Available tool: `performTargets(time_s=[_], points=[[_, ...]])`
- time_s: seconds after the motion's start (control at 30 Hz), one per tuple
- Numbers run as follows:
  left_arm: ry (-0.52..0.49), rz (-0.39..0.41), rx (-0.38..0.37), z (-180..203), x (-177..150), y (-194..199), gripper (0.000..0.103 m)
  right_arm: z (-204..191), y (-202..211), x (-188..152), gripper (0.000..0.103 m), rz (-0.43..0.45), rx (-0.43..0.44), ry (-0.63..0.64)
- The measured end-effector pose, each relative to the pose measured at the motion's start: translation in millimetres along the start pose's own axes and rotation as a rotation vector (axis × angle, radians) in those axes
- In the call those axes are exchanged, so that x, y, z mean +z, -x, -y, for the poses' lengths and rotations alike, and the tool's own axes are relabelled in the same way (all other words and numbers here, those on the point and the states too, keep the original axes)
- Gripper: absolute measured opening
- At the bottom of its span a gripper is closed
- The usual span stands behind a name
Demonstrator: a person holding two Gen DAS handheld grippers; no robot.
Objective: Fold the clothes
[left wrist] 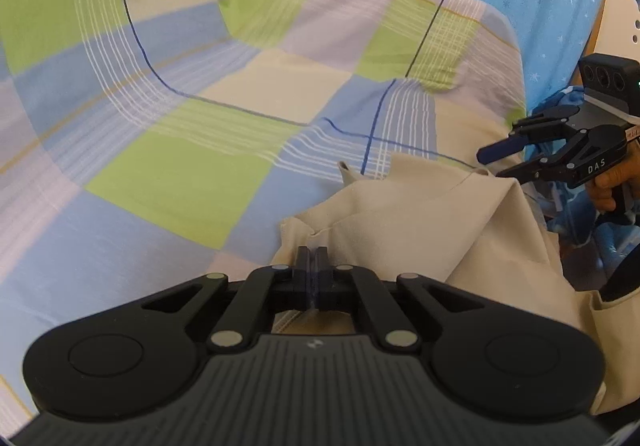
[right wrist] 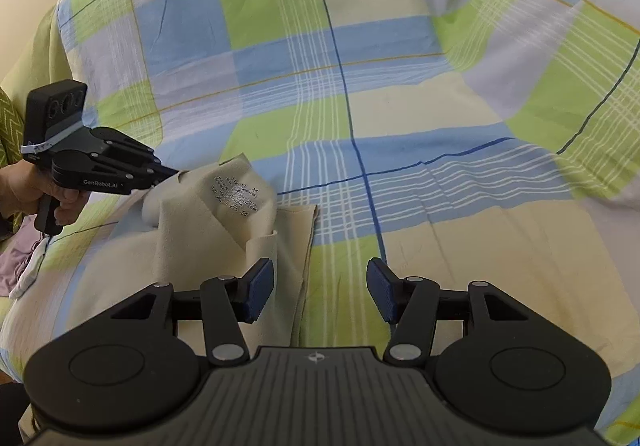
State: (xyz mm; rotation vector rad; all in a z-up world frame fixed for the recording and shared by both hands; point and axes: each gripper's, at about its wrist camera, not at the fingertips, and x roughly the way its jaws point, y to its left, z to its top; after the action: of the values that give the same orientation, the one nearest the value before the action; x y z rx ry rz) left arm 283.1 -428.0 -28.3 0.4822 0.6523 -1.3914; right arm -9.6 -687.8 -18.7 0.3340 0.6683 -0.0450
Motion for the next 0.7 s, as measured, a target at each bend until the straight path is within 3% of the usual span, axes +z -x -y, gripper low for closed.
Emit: performTargets(time_s=[0.17, 0.37, 0.47, 0.5, 0.57, 0.7], points=[[0.006, 0.130, 0.074, 0, 2, 39, 0.000, 3, -5, -3, 0.055, -0.001, 0.104, -0.064], [-0.016, 0.291, 0.142, 0, 26, 90, 0.000, -10, -4, -10, 0.055, -0.023, 0.211, -0.063], [-0.055, 0.316, 0.157, 8, 37, 104, 0.000, -16, 2, -14, 0.053, -0.028, 0.197, -0.034], [-0.071, 0.320, 0.160, 11, 39, 107, 0.000, -16, 4, -15, 0.049, -0.032, 0.190, -0.036], [-0.097, 0.316, 0.161, 18, 41, 109, 0.000, -13, 8, -15, 0.009, -0.026, 0.196, -0.064], [-0.144, 0.294, 0.151, 33, 35, 116, 0.000, -21, 23, -14, 0.007, -0.004, 0.186, -0.047]])
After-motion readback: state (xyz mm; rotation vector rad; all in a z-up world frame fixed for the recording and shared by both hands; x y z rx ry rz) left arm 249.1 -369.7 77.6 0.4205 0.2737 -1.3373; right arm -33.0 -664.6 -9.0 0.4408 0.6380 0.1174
